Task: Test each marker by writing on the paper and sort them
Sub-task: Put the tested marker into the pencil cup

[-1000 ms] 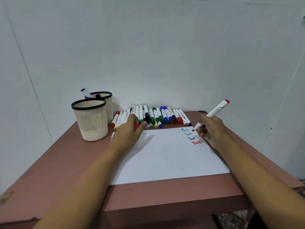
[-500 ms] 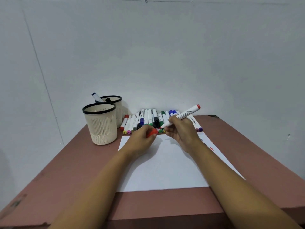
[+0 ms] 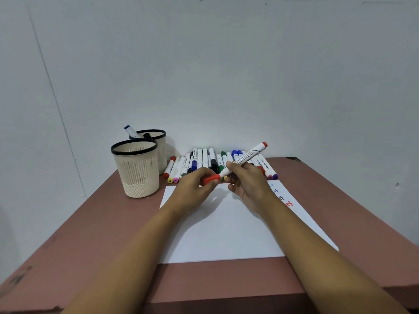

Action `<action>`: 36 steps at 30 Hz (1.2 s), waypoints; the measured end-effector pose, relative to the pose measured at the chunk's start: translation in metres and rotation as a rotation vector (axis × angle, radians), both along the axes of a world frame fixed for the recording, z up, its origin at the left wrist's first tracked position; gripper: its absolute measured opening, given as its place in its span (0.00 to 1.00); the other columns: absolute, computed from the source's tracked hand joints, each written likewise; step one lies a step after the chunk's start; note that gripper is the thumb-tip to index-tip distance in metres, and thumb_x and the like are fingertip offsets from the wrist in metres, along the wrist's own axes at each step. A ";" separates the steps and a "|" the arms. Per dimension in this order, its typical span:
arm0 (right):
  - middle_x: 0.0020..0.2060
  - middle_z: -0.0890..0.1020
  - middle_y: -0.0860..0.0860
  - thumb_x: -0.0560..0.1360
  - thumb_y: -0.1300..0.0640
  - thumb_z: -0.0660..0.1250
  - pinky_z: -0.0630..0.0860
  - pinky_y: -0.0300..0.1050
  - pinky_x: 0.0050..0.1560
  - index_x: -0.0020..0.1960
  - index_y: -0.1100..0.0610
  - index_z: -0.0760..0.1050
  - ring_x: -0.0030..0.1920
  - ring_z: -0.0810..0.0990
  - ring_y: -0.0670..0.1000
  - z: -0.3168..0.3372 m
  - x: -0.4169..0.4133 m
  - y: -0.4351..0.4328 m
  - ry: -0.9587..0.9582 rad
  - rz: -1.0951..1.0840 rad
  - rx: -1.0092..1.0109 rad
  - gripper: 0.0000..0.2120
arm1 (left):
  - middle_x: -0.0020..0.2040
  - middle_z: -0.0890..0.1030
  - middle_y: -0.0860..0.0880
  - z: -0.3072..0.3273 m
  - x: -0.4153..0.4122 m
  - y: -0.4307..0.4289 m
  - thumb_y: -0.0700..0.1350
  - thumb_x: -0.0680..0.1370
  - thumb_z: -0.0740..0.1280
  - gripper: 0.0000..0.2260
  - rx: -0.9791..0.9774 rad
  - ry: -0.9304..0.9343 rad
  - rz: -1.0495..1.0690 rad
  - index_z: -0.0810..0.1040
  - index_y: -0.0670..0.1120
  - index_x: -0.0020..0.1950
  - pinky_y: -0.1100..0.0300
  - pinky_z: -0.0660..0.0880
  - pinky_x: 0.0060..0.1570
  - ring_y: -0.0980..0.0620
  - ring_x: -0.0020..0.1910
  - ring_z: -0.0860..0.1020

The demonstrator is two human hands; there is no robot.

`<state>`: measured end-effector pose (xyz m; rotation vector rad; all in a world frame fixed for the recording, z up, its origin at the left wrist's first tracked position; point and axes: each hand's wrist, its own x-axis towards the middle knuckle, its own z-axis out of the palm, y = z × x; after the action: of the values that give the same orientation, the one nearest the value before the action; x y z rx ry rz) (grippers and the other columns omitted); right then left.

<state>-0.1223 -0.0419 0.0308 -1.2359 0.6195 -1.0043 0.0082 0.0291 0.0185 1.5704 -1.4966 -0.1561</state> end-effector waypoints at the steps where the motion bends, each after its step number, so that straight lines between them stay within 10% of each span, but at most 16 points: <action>1: 0.31 0.79 0.49 0.78 0.59 0.65 0.72 0.37 0.32 0.42 0.57 0.75 0.31 0.76 0.45 0.000 -0.001 0.000 -0.019 0.012 0.005 0.07 | 0.42 0.78 0.56 0.000 0.000 0.000 0.44 0.78 0.66 0.04 -0.010 0.002 0.003 0.78 0.48 0.51 0.77 0.66 0.39 0.65 0.41 0.73; 13: 0.28 0.67 0.48 0.77 0.58 0.66 0.62 0.35 0.27 0.40 0.57 0.75 0.28 0.65 0.43 -0.004 0.004 0.003 -0.093 0.050 0.059 0.08 | 0.29 0.72 0.52 0.003 -0.012 -0.003 0.46 0.81 0.60 0.13 0.007 0.341 -0.090 0.77 0.40 0.42 0.61 0.65 0.33 0.56 0.28 0.67; 25: 0.28 0.75 0.47 0.78 0.56 0.65 0.63 0.35 0.27 0.44 0.56 0.77 0.30 0.70 0.43 -0.003 0.001 0.004 -0.042 0.111 0.062 0.05 | 0.29 0.73 0.50 0.009 -0.015 -0.001 0.44 0.80 0.62 0.11 0.091 0.742 -0.152 0.78 0.40 0.43 0.64 0.66 0.30 0.56 0.26 0.67; 36: 0.36 0.76 0.54 0.80 0.55 0.57 0.72 0.44 0.38 0.45 0.61 0.75 0.38 0.75 0.52 -0.003 -0.005 -0.011 0.190 -0.388 0.047 0.13 | 0.35 0.75 0.49 0.022 0.002 0.005 0.43 0.77 0.67 0.06 -0.204 0.824 0.071 0.78 0.45 0.39 0.61 0.70 0.33 0.56 0.31 0.71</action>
<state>-0.1273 -0.0528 0.0277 -1.2017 1.0547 -1.1910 0.0103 0.0342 0.0410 1.1706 -0.7772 -0.5217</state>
